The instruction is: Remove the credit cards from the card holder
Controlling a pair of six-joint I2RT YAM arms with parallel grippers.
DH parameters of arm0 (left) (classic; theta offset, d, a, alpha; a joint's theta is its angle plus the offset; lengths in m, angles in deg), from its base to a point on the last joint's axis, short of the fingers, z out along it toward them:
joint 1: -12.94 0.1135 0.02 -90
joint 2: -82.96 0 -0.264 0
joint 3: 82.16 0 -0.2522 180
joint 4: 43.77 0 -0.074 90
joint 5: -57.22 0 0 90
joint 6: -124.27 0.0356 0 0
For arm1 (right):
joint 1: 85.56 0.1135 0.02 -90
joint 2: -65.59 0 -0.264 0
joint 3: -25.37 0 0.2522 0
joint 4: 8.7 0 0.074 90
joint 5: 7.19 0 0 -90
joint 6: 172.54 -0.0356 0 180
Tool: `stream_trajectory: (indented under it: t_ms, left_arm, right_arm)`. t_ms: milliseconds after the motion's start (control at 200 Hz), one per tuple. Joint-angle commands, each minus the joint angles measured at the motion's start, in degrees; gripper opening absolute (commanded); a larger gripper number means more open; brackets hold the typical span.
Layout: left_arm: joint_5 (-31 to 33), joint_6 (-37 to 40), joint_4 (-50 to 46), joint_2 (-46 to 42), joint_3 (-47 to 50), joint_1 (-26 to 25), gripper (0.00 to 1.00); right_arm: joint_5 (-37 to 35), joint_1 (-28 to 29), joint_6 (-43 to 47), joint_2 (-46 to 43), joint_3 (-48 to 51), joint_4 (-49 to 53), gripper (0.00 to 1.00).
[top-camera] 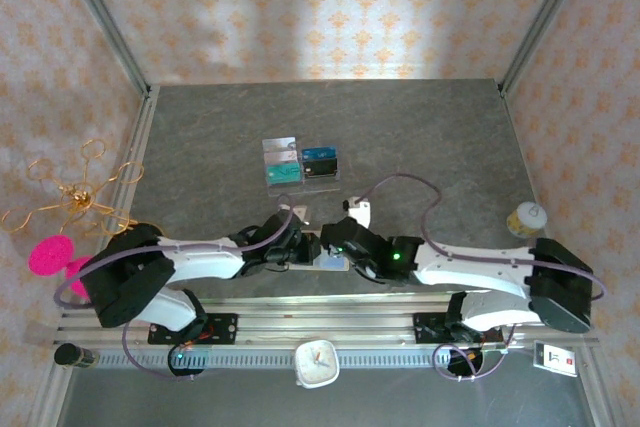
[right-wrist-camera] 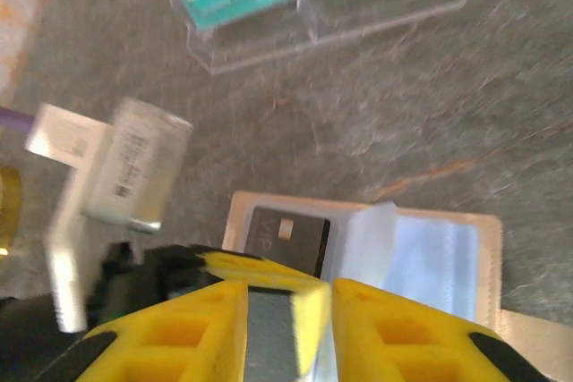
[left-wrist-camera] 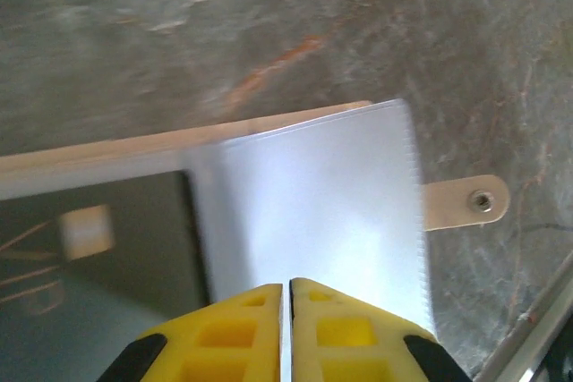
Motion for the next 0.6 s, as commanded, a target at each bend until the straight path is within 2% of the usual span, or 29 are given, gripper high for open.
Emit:
stream_trajectory:
  t_ms: [0, 140, 305, 415, 516, 596]
  left_arm:
    - [-1.7, 1.3, 1.8, 4.1, -3.4, -1.3, 0.13]
    - [-3.1, -0.3, 3.8, 5.4, -2.9, -1.4, 0.13]
    - [5.7, -2.6, 0.1, -9.6, 2.3, -0.9, 0.19]
    - [9.7, -2.9, -4.9, -19.9, 6.9, 2.4, 0.25]
    - [7.1, -2.7, -5.9, -24.2, 10.8, 7.4, 0.26]
    - [5.9, -2.7, -4.7, -25.2, 12.7, 8.8, 0.26]
  right_arm:
    - [-6.5, -0.2, -1.5, -2.3, 2.4, 5.7, 0.30]
    - [-4.6, -1.1, -1.5, -6.1, 5.3, 4.2, 0.27]
    - [4.9, -3.6, 4.0, -5.6, 6.4, -2.5, 0.25]
    - [11.1, -4.4, 7.6, -2.9, 5.2, -7.1, 0.24]
    - [19.6, -4.9, 10.7, 4.0, 2.3, -10.6, 0.25]
    - [24.8, -5.2, 11.8, 10.0, -0.6, -11.8, 0.28]
